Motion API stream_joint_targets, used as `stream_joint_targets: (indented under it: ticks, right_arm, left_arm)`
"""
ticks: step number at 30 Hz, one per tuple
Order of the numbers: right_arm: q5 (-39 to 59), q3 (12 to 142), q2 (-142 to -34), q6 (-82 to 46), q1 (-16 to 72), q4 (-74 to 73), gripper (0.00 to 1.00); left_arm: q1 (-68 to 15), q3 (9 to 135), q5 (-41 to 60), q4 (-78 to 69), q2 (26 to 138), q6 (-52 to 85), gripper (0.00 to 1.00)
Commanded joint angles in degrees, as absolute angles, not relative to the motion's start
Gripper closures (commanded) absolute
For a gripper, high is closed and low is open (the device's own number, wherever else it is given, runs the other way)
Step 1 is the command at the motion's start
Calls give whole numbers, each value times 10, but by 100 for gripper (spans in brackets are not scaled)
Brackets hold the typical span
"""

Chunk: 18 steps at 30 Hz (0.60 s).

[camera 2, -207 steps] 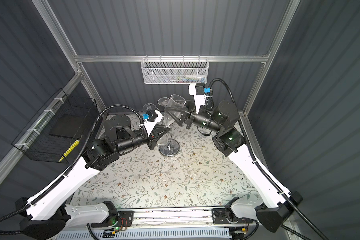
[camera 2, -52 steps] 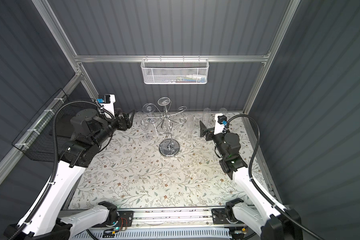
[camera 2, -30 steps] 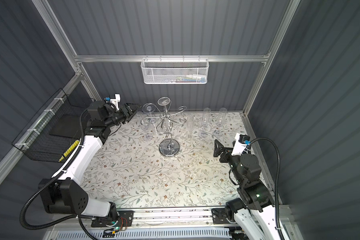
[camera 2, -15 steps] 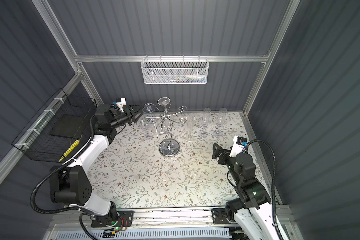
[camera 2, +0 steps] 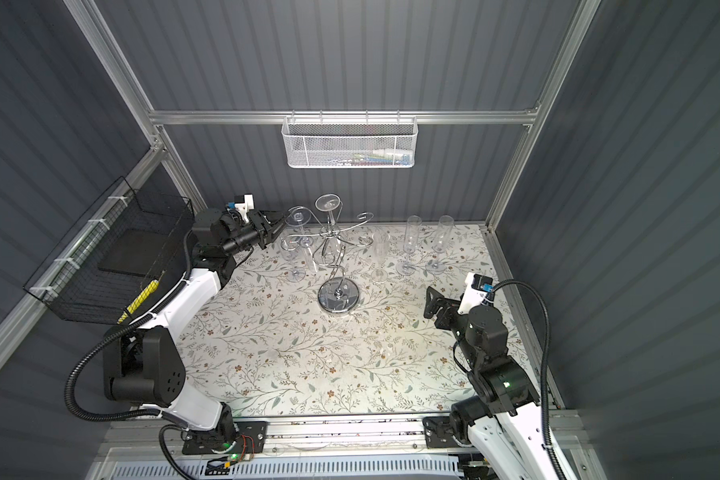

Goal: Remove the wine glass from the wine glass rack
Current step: 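Move the left gripper to a hanging flute while the right arm draws back, then close the left gripper on the hanging flute's foot at the rack arm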

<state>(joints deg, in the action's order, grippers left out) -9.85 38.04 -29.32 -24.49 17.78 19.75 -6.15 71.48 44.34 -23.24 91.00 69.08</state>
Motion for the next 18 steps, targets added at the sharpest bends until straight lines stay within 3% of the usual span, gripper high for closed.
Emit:
stream_joint_targets:
  ticks: [1,5,11,18]
  right_arm:
    - [-107,374,-294,-251,177,189,1]
    - [-115,373,-292,-252,177,192,1]
    - [-127,373,-286,-250,177,202,1]
    - [-135,373,-278,-253,177,213,1]
  left_arm:
    - [-65,717,457,-242,913,689,64]
    - [-67,715,447,-239,907,686,66]
    - [-71,715,446,-237,906,686,77]
    - [-72,710,446,-233,904,688,81]
